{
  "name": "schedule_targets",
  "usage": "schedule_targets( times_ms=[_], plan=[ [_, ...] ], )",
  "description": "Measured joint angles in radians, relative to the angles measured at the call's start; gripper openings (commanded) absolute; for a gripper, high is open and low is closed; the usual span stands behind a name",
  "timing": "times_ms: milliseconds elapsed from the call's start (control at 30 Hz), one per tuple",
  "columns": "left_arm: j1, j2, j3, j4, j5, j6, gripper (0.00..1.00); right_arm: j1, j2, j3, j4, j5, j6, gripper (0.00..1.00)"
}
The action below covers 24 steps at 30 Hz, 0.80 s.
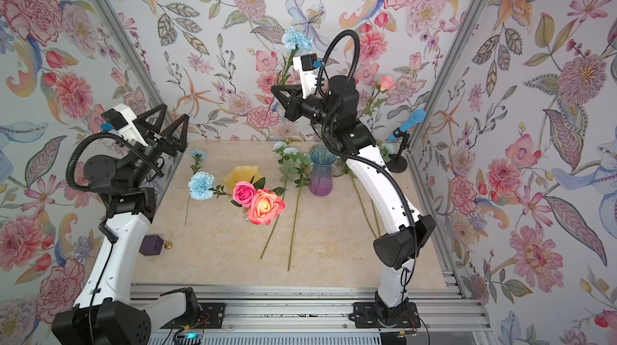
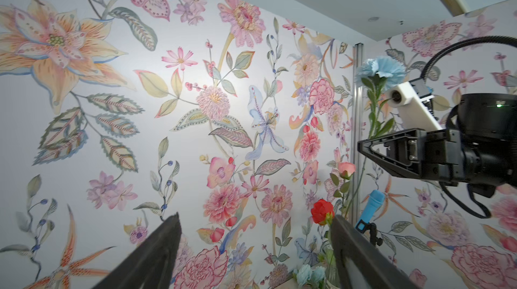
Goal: Pick out blue flowers from the vase
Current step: Pick up the flower from the vase.
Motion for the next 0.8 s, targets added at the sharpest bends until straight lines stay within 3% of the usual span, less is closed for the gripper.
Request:
schedule_targets(
  times_ms=[167, 300, 467, 800],
  plan=[
    [-0.012, 0.022, 0.008, 0.096, 0.176, -0.13, 0.84, 0.035, 0.007, 0.018, -0.03, -0.1, 0.013, 0.01],
    [-0.075, 0.027, 0.013, 0.095, 0.269, -0.162, 0.82, 0.068, 0.036, 0.067, -0.069, -0.176, 0.016, 0.01],
    [-0.167, 0.05, 0.106, -0.075, 0.328, -0.065, 0.79, 0.11, 0.054, 0.092, -0.113, -0.221, 0.002, 0.01],
    [-0.208, 0.116, 0.145, -0.264, 0.355, 0.027, 0.64, 0.183, 0.1, 0.114, -0.207, -0.226, -0.066, 0.01]
  ],
)
